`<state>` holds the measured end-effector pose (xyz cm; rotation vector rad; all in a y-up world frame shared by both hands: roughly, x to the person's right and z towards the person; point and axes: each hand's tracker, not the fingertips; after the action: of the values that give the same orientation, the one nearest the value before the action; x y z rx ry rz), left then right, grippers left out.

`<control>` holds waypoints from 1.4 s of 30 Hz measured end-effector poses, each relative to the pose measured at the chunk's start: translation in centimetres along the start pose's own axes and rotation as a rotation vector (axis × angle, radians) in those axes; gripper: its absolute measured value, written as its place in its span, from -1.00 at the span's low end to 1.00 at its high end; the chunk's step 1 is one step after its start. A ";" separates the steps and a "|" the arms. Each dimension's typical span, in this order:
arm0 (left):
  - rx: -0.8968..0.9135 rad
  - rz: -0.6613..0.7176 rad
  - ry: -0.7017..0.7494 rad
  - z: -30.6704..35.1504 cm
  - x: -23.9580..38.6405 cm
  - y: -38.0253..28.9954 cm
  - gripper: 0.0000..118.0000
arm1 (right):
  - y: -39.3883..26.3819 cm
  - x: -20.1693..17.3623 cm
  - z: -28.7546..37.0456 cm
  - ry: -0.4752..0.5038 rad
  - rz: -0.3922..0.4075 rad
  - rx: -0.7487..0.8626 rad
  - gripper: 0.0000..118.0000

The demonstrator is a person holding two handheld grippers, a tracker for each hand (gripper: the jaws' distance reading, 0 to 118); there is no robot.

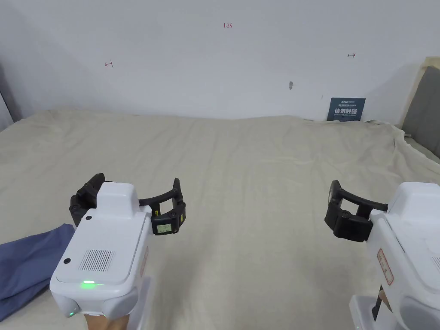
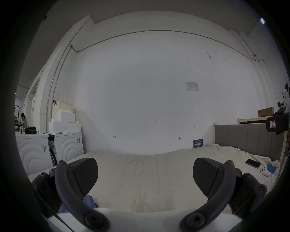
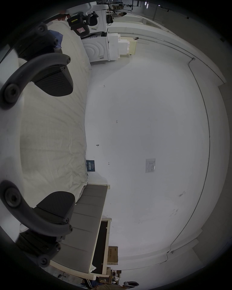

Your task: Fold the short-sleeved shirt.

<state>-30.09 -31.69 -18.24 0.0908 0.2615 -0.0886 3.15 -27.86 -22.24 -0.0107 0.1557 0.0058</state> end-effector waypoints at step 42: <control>-0.001 -0.015 0.011 0.2 0.3 -0.2 1.00 | -0.8 0.9 -0.1 0.013 0.001 -0.027 1.00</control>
<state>-29.80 -31.91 -18.09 0.0887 0.2733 -0.1025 4.01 -28.64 -22.46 -0.0380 0.1689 0.0087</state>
